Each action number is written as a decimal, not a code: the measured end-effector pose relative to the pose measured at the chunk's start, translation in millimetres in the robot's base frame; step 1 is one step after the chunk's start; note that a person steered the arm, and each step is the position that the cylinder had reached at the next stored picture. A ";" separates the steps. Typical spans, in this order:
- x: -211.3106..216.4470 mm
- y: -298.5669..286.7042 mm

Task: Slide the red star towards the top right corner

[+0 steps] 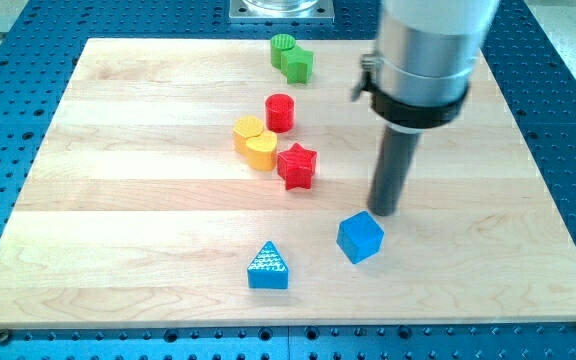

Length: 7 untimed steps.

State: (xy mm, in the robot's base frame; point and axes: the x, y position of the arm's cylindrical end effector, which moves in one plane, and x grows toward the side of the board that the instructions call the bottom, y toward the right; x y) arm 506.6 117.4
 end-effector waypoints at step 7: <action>-72.3 -64.6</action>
State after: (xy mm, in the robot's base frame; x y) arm 434.2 52.8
